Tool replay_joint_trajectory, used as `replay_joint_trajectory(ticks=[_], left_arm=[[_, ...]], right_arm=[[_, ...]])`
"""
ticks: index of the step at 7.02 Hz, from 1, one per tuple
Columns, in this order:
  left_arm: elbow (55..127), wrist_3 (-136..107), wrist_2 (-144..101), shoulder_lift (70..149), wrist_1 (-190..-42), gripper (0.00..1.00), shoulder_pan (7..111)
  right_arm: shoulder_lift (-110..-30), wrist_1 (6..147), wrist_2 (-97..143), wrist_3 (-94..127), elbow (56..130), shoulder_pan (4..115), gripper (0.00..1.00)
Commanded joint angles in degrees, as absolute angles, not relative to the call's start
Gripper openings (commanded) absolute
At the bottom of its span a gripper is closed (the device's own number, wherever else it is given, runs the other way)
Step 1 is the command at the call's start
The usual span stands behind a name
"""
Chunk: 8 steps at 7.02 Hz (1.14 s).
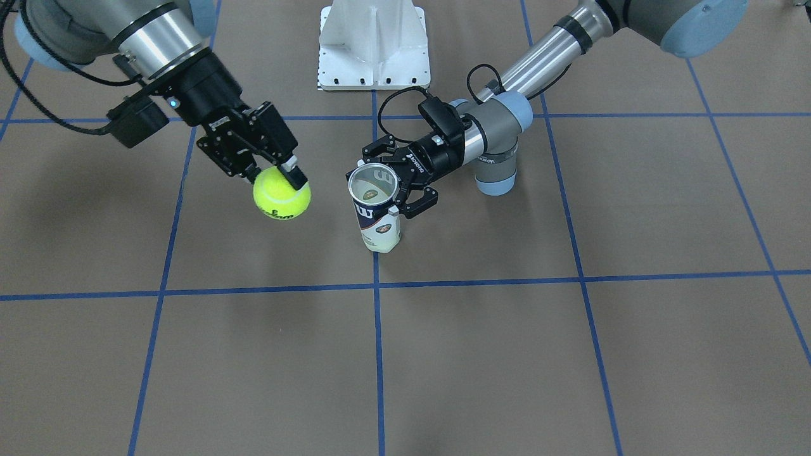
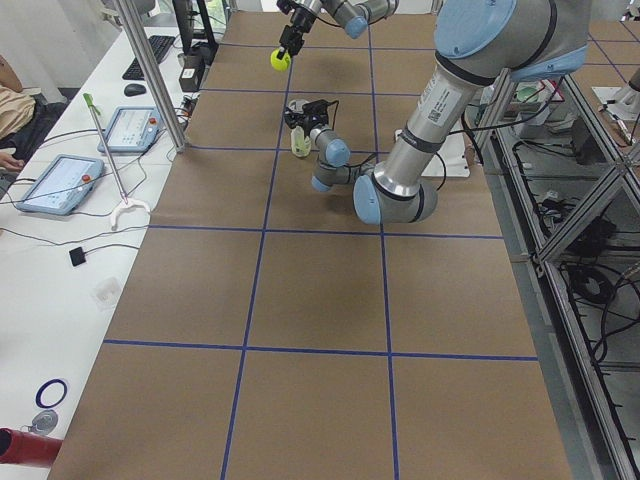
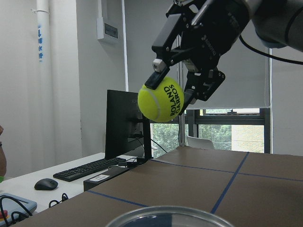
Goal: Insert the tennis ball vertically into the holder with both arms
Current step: 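Carry the second ball with the right gripper over the can's opening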
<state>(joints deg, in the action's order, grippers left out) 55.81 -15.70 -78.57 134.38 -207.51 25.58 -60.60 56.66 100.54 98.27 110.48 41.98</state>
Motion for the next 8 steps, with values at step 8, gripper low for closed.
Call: replay_joint_trajectory(ticks=[8], left_arm=[[55.9, -15.7, -78.6, 134.4, -207.5, 0.86, 25.6]], right_arm=[[-53.5, 80.1, 93.2, 98.5, 115.5, 32.2, 0.24]])
